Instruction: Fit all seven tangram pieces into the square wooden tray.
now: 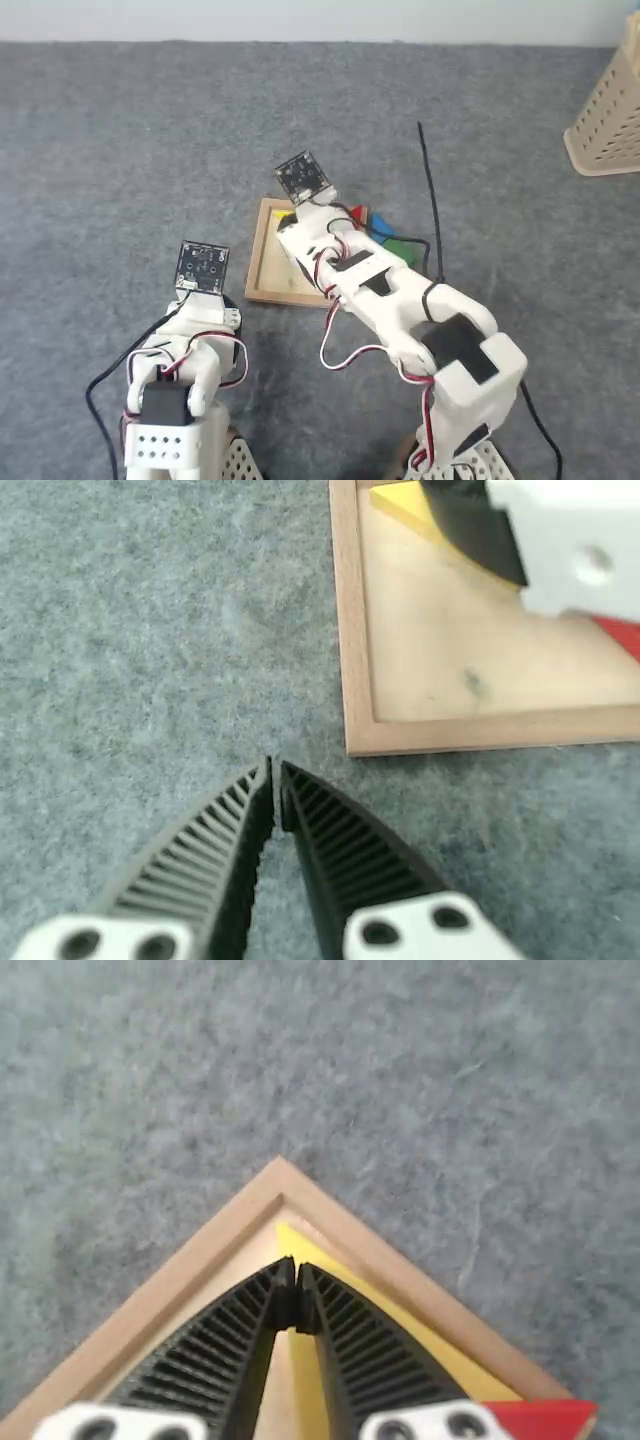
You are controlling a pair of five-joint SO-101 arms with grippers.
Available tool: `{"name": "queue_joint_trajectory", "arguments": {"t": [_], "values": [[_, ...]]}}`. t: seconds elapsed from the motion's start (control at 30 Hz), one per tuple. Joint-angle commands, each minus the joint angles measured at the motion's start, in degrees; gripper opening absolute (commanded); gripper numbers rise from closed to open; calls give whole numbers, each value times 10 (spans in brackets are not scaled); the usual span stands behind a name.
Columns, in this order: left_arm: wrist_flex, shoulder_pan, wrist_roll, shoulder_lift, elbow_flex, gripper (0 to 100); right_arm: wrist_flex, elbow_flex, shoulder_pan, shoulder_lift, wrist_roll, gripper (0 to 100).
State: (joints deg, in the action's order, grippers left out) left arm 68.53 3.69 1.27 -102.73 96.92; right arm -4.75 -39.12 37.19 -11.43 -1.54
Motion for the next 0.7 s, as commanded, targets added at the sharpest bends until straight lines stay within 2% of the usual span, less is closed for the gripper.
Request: {"name": "queue_joint_trajectory", "arguments": {"t": [0.0,0.2,0.3,0.47,0.67], "values": [[3,4,-5,-2,-3,11,-13,-25,-10,114,-10,8],[3,4,-5,-2,-3,11,-7,-148,-27,313,-10,8],[3,4,-5,-2,-3,11,-7,-192,-53,356,-10,8],[3,4,-5,-2,-3,11,-15,-191,-61,300,-10,8],[3,4,-5,-2,-3,11,-22,-108,-47,160,-10,9]]}}
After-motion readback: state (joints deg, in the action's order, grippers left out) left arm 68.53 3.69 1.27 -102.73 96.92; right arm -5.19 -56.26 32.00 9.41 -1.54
